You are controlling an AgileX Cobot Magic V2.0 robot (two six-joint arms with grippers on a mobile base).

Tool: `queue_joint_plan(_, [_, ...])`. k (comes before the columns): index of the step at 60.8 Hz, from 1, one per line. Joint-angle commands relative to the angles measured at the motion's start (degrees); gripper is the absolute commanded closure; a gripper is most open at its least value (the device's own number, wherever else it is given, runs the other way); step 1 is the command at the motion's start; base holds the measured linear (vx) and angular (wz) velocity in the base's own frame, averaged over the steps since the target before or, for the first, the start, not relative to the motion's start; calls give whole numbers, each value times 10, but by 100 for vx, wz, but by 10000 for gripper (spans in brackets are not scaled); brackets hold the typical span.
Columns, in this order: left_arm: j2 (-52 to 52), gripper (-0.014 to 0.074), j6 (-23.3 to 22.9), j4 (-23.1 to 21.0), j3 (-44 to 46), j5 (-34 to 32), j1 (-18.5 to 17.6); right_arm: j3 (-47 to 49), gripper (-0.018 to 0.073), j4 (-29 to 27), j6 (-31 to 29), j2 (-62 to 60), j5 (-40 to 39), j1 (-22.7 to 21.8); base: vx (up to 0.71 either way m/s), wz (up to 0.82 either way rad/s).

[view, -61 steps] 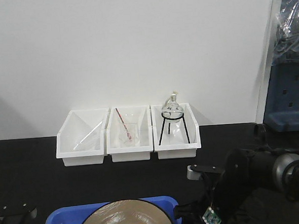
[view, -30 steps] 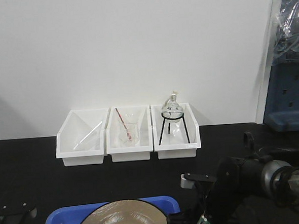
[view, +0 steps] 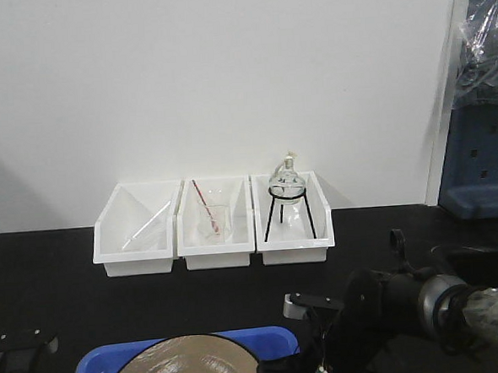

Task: Place disk in tray to left cabinet
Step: 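Grasp the blue tray's opposite rim with the right gripper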

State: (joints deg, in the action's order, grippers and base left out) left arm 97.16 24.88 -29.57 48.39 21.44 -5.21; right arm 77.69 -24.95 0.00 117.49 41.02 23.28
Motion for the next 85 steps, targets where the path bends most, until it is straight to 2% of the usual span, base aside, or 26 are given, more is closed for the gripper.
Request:
queue_joint_plan(1, [-17,136,-5,-11,15,-24,-3,15,137,-24,-5,-17,-8,2,0,0])
queue_joint_plan(16, [9,139,-5,-27,15,-19,-3,15,197,-39,-6,-14,-7,2,0,0])
queue_joint_plan(22, [13,175,-5,-33,15,-21,-3,15,249,-38,-6,-14,-5,2,0,0])
queue_joint_plan(25, [13,216,-5,-37,15,-21,-3,15,285,-38,-6,-14,-5,2,0,0])
queue_joint_plan(33, [13,412,-5,-49,15,-16,-3,15,407,-38,-6,-14,-2,2,0,0])
queue_joint_plan(42, [12,607,-5,-82,15,6,-3,15,519,-39,-6,-14,3,2,0,0])
queue_joint_plan(47, [12,606,-5,-112,15,6,-3,15,573,-45,-5,-14,3,2,0,0])
queue_joint_plan(56, [4,603,-5,-177,15,10,-3,15,570,-57,-5,-21,1,0,0,0])
queue_joint_plan(74, [-14,598,-12,-175,50,84,-3,16,565,-60,28,-49,11,0,0,0])
queue_joint_plan(85, [-14,597,-21,-175,77,108,-3,16,565,-59,28,-72,9,-1,0,0])
